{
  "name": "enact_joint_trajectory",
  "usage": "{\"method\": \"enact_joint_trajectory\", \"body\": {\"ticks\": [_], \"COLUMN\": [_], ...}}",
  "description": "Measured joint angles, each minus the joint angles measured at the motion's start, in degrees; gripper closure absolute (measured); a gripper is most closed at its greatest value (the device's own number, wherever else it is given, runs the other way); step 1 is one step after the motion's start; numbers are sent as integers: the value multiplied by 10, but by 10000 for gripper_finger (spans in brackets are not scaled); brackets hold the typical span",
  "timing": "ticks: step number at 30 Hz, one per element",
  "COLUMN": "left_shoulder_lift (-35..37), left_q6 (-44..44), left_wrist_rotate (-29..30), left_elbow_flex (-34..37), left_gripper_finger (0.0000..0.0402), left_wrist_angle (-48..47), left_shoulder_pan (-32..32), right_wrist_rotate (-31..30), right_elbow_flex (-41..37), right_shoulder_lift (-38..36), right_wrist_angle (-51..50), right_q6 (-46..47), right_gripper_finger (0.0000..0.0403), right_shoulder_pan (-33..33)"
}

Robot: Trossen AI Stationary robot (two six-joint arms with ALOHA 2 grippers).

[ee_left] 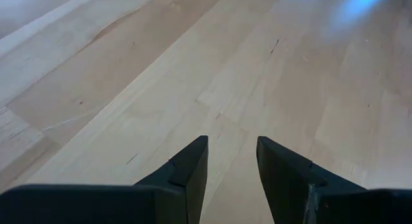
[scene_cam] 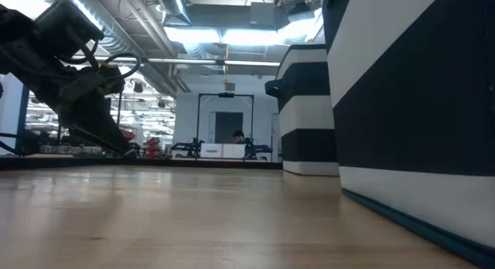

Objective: Sort clothes
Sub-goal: Put the blue shorts into the bottom blue laundry organizer, then return to Home Position

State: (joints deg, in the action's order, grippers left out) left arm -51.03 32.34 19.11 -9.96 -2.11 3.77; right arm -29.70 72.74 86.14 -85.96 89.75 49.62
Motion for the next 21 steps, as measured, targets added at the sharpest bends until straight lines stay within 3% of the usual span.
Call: {"method": "enact_joint_trajectory", "body": {"ticks": [4, 9, 11, 14, 18, 21], "left_shoulder_lift": [0, 0, 0, 0, 0, 0], "left_q6": [0, -1, -4, -10, -13, -13], "left_wrist_rotate": [0, 0, 0, -1, -1, -1], "left_elbow_flex": [0, 0, 0, 0, 0, 0], "left_gripper_finger": [276, 276, 276, 276, 276, 276], "left_wrist_angle": [-2, -2, -2, -2, -2, -2], "left_shoulder_pan": [0, 0, 0, 0, 0, 0], "right_wrist_rotate": [50, 164, 179, 152, 68, -29], "right_elbow_flex": [23, 126, 176, 253, 329, 363], "right_shoulder_lift": [0, -4, -9, -19, -26, -35], "right_wrist_angle": [-10, -40, -40, -40, -39, -39], "right_q6": [-38, -129, -160, -208, -334, -409], "right_gripper_finger": [270, 211, 197, 185, 183, 183], "right_shoulder_pan": [-16, -37, -47, -65, -81, -98]}}
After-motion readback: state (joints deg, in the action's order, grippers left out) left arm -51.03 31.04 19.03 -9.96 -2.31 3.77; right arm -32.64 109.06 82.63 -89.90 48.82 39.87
